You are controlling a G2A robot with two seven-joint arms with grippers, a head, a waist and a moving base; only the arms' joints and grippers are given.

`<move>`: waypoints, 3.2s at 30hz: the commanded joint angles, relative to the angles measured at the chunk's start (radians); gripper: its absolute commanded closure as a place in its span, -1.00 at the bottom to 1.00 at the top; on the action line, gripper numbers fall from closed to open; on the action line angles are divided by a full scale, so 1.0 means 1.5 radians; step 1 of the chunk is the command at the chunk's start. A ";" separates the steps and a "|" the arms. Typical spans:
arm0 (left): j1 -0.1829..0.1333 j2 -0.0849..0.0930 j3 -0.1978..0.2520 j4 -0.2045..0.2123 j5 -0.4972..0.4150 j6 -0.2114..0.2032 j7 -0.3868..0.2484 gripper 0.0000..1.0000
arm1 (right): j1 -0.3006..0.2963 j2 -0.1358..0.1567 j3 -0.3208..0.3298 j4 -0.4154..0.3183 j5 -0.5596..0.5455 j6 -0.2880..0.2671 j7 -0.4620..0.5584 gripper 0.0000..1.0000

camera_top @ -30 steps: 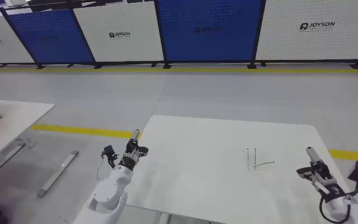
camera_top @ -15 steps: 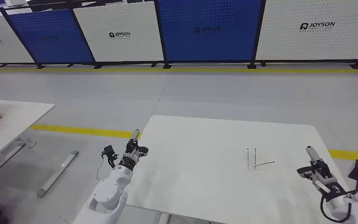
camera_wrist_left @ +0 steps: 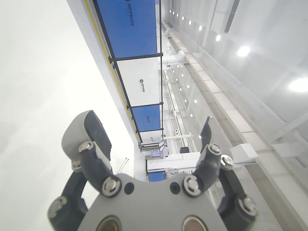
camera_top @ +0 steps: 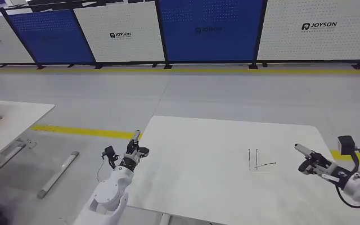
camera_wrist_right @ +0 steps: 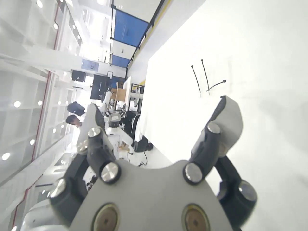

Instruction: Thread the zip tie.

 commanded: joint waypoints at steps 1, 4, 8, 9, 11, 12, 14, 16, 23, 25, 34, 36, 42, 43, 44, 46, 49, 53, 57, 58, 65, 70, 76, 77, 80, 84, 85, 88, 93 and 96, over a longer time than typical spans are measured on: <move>0.000 0.000 0.000 0.000 0.000 0.000 0.000 -1.00 | 0.062 0.004 -0.032 0.075 -0.009 -0.008 0.086 -1.00; 0.000 0.000 0.000 0.000 0.000 0.000 0.000 -1.00 | 0.062 0.004 -0.032 0.075 -0.009 -0.008 0.086 -1.00; 0.000 0.000 0.000 0.000 0.000 0.000 0.000 -1.00 | 0.062 0.004 -0.032 0.075 -0.009 -0.008 0.086 -1.00; 0.000 0.000 0.000 0.000 0.000 0.000 0.000 -1.00 | 0.062 0.004 -0.032 0.075 -0.009 -0.008 0.086 -1.00; 0.000 0.000 0.000 0.000 0.000 0.000 0.000 -1.00 | 0.062 0.004 -0.032 0.075 -0.009 -0.008 0.086 -1.00; 0.000 0.000 0.000 0.000 0.000 0.000 0.000 -1.00 | 0.062 0.004 -0.032 0.075 -0.009 -0.008 0.086 -1.00; 0.000 0.000 0.000 0.000 0.000 0.000 0.000 -1.00 | 0.064 0.004 -0.037 0.065 0.005 -0.029 0.106 -1.00; 0.000 0.000 0.000 0.000 0.000 0.000 0.000 -1.00 | 0.071 0.006 -0.028 0.088 0.034 -0.081 0.146 -1.00; 0.000 0.000 0.000 0.000 0.000 0.000 0.000 -1.00 | 0.179 0.036 -0.103 0.239 0.101 -0.162 0.191 -1.00; 0.000 0.000 0.000 0.000 0.000 0.000 0.000 -1.00 | 0.220 0.047 -0.146 0.296 0.107 -0.172 0.191 -1.00; 0.000 0.000 0.000 0.000 0.000 0.000 0.000 -1.00 | 0.347 0.057 -0.282 0.476 0.099 -0.190 0.191 -1.00; 0.000 0.000 0.000 0.000 0.000 0.000 0.000 -1.00 | 0.347 0.057 -0.282 0.476 0.099 -0.190 0.191 -1.00; 0.000 0.000 0.000 0.000 0.000 0.000 0.000 -1.00 | 0.347 0.057 -0.282 0.476 0.099 -0.190 0.191 -1.00; 0.000 0.000 0.000 0.000 0.000 0.000 0.000 -1.00 | 0.347 0.057 -0.282 0.476 0.099 -0.190 0.191 -1.00; 0.000 0.000 0.000 0.000 0.000 0.000 0.000 -1.00 | 0.347 0.057 -0.282 0.476 0.099 -0.190 0.191 -1.00; 0.000 0.000 0.000 0.000 0.000 0.000 0.000 -1.00 | 0.333 0.056 -0.301 0.456 0.121 -0.205 0.191 -1.00; 0.000 0.000 0.000 0.000 0.000 0.000 0.000 -1.00 | 0.340 0.062 -0.336 0.465 0.143 -0.239 0.191 -1.00; 0.000 0.000 0.000 0.000 0.000 0.000 0.000 -1.00 | 0.377 0.065 -0.407 0.519 0.176 -0.247 0.191 -1.00; 0.000 0.000 0.000 0.000 0.000 0.000 0.000 -1.00 | 0.424 0.056 -0.472 0.586 0.182 -0.241 0.191 -1.00; 0.000 0.000 0.000 0.000 0.000 0.000 0.000 -1.00 | 0.435 0.052 -0.485 0.602 0.179 -0.242 0.191 -1.00; 0.000 0.000 0.000 0.000 0.000 0.000 0.000 -1.00 | 0.495 0.011 -0.557 0.707 0.171 -0.291 0.189 -1.00; 0.000 0.000 0.000 0.000 0.000 0.000 0.000 -1.00 | 0.504 -0.002 -0.575 0.731 0.171 -0.282 0.191 -1.00; 0.000 0.000 0.000 0.000 0.000 0.000 0.000 -1.00 | 0.504 -0.002 -0.575 0.731 0.171 -0.282 0.191 -1.00; 0.000 0.000 0.000 0.000 0.000 0.000 0.000 -1.00 | 0.504 -0.002 -0.575 0.731 0.171 -0.282 0.191 -1.00; 0.000 0.000 0.000 0.000 0.000 0.000 0.000 -1.00 | 0.504 -0.002 -0.575 0.731 0.171 -0.282 0.191 -1.00; 0.000 0.000 0.000 0.000 0.000 0.000 0.000 -1.00 | 0.475 0.000 -0.572 0.691 0.146 -0.313 0.085 -1.00; 0.000 0.000 0.000 0.000 0.000 0.000 0.000 -1.00 | 0.472 0.003 -0.566 0.690 0.136 -0.323 0.048 -1.00; 0.000 0.000 0.000 0.000 0.000 0.000 0.000 -1.00 | 0.454 0.005 -0.565 0.663 0.121 -0.329 0.023 -1.00; 0.000 0.000 0.000 0.000 0.000 0.000 0.000 -1.00 | 0.449 0.001 -0.560 0.663 0.140 -0.336 0.040 -1.00; 0.000 0.000 0.000 0.000 0.000 0.000 0.000 -1.00 | 0.456 -0.005 -0.568 0.675 0.134 -0.334 0.049 -1.00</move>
